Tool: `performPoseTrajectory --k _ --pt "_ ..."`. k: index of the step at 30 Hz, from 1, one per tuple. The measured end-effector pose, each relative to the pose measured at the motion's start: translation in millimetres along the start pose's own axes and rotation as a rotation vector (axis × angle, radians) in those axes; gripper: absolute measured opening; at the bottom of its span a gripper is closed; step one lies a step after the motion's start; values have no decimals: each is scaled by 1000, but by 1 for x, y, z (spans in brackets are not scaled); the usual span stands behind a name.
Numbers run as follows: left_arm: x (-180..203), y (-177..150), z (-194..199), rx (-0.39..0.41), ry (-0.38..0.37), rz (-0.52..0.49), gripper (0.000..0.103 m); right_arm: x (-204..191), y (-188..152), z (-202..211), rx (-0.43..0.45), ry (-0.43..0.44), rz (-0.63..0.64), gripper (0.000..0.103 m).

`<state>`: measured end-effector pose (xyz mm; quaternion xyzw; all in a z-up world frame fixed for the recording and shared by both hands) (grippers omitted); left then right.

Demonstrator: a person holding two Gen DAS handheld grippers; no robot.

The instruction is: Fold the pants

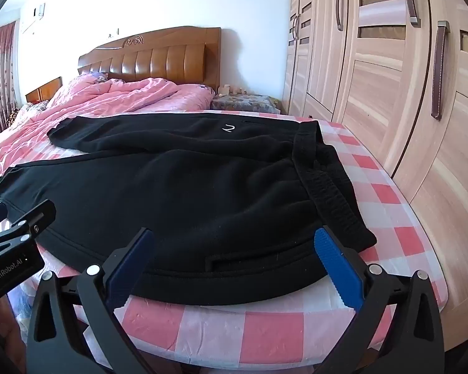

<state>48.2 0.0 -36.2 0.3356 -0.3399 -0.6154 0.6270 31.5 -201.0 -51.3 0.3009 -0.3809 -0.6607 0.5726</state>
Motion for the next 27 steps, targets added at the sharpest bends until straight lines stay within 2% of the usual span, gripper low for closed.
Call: performPoseTrajectory --k 5,12,14,27 --pt "0 0 1 4 9 0 102 1 -1 -1 -7 -4 -5 99" --pt "6 -15 -5 -10 14 8 102 5 -3 2 -8 -8 -11 99" --pt "-1 -6 -2 -20 5 14 102 3 -4 -3 -16 1 -6 99" --pt "1 -12 -2 -43 3 29 102 4 -6 -5 -25 5 -14 99"
Point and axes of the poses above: each gripper's, at about its wrist camera, not at the fingertips, and z roughly against the way its jaws point, x to its right, y to its top, the point moved 6 cm from there along -z, roughly the way its jaws point, and after that the axes turned 4 degrees about x, right-handed, at the moved point
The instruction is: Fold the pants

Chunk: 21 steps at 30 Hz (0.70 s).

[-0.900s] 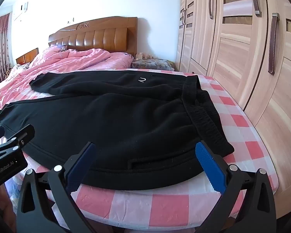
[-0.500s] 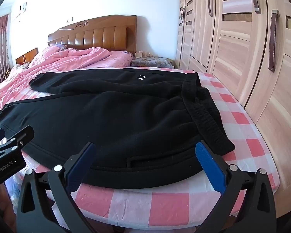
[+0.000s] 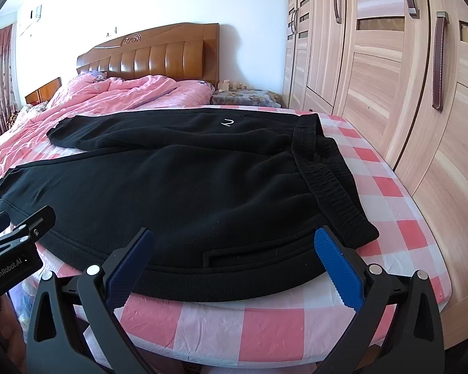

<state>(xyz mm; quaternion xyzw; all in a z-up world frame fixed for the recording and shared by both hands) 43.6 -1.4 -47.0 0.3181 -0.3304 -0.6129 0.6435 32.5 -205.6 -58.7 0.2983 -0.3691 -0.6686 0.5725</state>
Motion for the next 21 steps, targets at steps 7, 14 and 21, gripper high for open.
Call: performPoseTrajectory --k 7,14,21 --pt "0 0 0 -2 0 1 102 0 -1 -2 -2 2 -2 99" --pt "1 -2 0 -7 3 -8 102 1 -2 -2 -8 7 -11 99" --pt "4 -2 0 -7 0 -19 102 3 -4 -3 -12 9 -20 99"
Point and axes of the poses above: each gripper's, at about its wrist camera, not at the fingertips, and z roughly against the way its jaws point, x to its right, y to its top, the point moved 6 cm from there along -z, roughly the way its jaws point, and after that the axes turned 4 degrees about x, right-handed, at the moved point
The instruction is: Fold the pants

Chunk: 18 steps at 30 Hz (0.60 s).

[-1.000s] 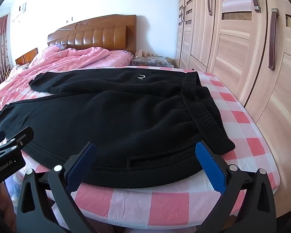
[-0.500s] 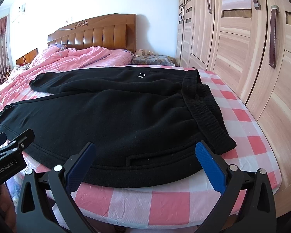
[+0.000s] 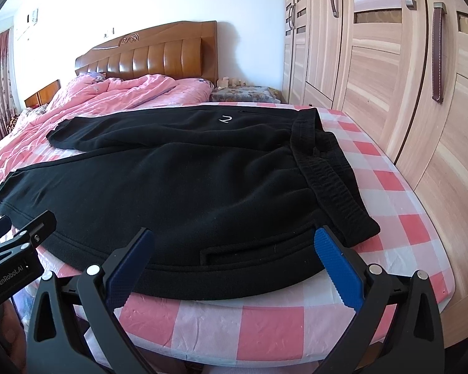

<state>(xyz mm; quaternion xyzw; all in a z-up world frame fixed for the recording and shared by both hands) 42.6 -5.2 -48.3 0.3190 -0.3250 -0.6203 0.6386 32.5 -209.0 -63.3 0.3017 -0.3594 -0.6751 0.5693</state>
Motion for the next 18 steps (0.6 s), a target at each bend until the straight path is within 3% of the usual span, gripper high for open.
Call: performPoseTrajectory --k 18 --pt "0 0 -1 -9 -3 3 102 1 0 0 -2 2 -1 99"
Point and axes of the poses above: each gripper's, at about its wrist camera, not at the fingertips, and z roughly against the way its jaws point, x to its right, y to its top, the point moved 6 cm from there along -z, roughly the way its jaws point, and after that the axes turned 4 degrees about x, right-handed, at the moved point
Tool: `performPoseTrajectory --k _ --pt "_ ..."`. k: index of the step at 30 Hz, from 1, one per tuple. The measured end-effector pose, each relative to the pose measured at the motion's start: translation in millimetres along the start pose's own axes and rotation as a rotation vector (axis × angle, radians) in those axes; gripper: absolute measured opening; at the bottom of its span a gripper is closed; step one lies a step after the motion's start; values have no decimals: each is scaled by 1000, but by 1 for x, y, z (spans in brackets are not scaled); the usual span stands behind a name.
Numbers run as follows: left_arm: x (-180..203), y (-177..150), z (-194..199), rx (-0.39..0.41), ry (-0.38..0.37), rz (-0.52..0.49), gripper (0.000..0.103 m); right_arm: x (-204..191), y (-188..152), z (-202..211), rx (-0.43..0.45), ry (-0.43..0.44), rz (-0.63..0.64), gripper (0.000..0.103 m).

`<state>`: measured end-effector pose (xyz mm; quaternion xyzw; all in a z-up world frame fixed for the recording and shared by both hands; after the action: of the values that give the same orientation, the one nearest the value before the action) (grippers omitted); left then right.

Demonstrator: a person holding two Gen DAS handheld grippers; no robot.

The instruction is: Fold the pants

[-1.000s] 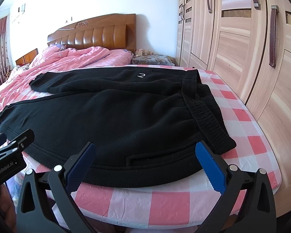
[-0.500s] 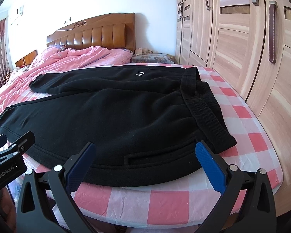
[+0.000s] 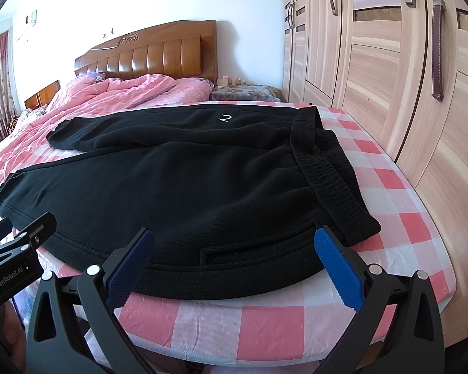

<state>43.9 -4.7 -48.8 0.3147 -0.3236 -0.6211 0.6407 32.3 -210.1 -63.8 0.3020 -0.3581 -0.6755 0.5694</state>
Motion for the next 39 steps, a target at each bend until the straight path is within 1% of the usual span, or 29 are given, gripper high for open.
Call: performPoseTrajectory --k 11,18,27,32,34,35,36,38,39 --pt "3 -3 -3 -12 -4 -21 102 3 -6 0 -7 -1 -25 99" --pt "4 -5 -6 -22 -13 -22 102 3 -8 0 -14 5 -32 99" --pt "2 -9 -12 -49 -28 -20 102 13 -8 -6 -40 3 -69 99" --pt "0 -10 -15 -54 -39 -10 102 17 -8 -9 -37 14 -76 99" --pt "-2 -8 -17 -47 -61 -8 102 17 -5 -9 -12 60 -65 99" --pt "-2 -5 -18 -35 -87 -13 102 15 0 -9 15 118 -51 99" --pt "-2 -2 -19 -25 -108 -21 102 14 4 -8 34 153 -37 99" --pt "-1 12 -24 -7 -140 -69 102 12 18 -12 74 230 13 99" --pt "0 18 -27 -5 -152 -97 102 11 24 -16 73 267 29 99"
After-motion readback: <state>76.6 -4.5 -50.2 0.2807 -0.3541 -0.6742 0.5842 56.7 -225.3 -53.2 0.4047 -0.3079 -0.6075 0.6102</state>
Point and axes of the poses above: each gripper's, at about its wrist camera, not at the fingertips, and z roughly against the way its jaws point, x to its right, y to its top, the point moved 6 cm from there along -z, roughly the way its jaws point, and after that the axes turned 4 degrees about x, right-handed, at the moved point
